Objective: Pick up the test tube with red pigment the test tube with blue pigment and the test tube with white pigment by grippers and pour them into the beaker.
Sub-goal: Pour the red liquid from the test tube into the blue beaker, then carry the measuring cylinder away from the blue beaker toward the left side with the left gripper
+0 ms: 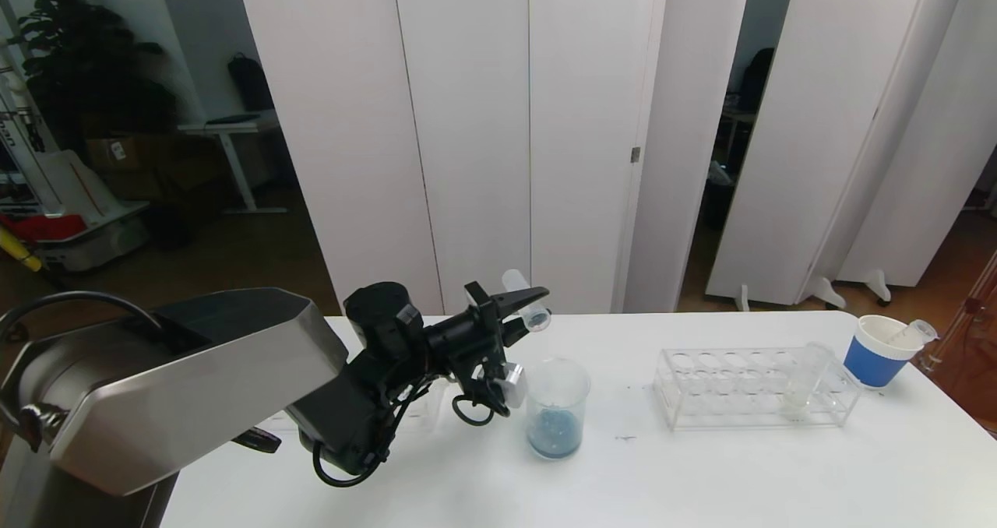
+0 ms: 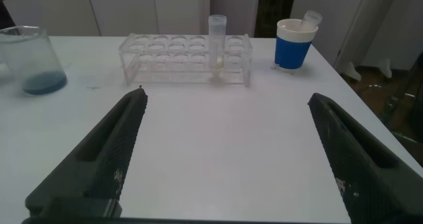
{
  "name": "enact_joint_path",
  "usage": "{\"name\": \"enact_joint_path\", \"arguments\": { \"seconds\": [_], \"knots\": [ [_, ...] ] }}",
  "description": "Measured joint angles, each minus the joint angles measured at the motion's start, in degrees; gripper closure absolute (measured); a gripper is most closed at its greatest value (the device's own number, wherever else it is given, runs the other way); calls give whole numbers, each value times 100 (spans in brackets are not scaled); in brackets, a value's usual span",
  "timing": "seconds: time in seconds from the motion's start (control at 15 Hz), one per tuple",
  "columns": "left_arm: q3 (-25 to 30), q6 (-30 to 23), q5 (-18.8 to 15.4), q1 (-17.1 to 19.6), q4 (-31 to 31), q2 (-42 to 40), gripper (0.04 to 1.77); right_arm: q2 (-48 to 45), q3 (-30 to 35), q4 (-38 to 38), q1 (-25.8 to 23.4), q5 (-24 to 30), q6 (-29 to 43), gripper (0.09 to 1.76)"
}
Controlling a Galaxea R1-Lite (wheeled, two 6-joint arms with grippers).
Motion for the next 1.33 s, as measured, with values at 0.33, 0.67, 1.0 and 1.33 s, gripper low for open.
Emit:
{"name": "enact_joint_path", "arguments": {
  "seconds": [0.33, 0.67, 1.0, 1.33],
  "knots": [
    [108, -640, 185, 6, 4, -246, 123, 0, 0, 0, 0, 0, 0, 10],
    [212, -1649, 207, 10, 496, -561, 123, 0, 0, 0, 0, 0, 0, 10],
    [596, -3390, 201, 87, 1028, -911, 123, 0, 0, 0, 0, 0, 0, 10],
    [841, -4756, 229, 144, 1630, -1543, 123, 0, 0, 0, 0, 0, 0, 10]
  ]
}}
